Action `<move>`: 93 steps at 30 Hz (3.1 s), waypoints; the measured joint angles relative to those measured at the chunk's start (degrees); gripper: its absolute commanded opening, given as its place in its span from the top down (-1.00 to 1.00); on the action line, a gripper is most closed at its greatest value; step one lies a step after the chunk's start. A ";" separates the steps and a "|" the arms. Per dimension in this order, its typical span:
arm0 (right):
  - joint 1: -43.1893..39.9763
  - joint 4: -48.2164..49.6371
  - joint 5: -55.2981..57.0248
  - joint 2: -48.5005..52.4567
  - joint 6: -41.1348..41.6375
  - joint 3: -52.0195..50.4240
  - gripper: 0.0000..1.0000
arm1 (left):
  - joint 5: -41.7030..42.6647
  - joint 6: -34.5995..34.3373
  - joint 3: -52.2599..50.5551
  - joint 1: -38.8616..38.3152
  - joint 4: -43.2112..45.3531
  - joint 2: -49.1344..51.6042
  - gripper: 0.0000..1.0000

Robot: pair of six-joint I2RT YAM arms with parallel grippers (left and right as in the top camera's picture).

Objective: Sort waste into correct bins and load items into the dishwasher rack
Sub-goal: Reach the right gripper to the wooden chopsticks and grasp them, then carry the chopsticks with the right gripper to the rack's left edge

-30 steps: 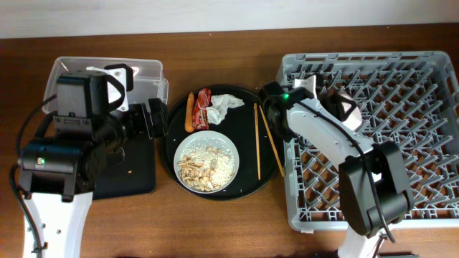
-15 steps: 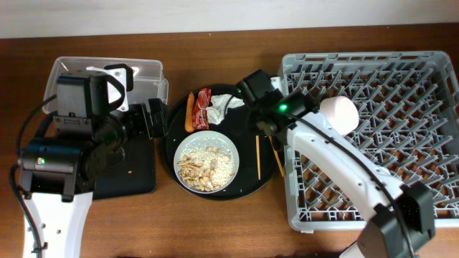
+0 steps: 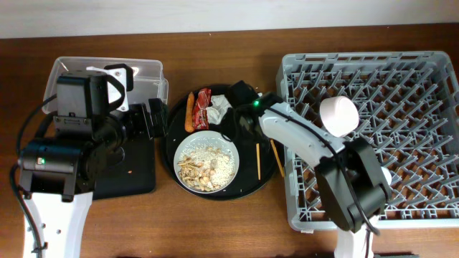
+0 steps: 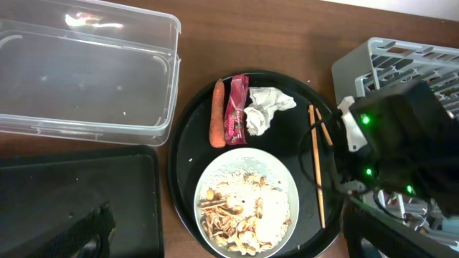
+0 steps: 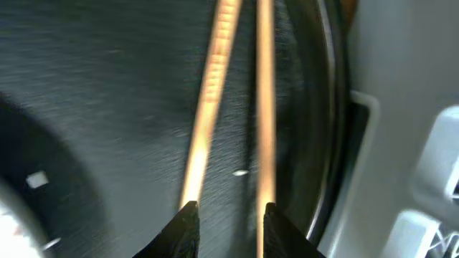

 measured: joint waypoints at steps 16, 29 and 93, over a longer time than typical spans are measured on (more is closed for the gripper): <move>-3.82 -0.98 -5.68 4.46 -4.22 0.17 0.92 | 0.00 0.00 0.00 0.00 0.00 0.00 -0.99; -3.87 -11.56 -5.88 0.55 -5.60 9.88 0.92 | 0.00 0.00 0.00 0.00 -0.04 0.00 -0.99; -3.48 -5.42 -16.81 1.75 5.73 9.49 0.92 | 0.00 0.00 0.00 0.00 -0.02 0.00 -0.99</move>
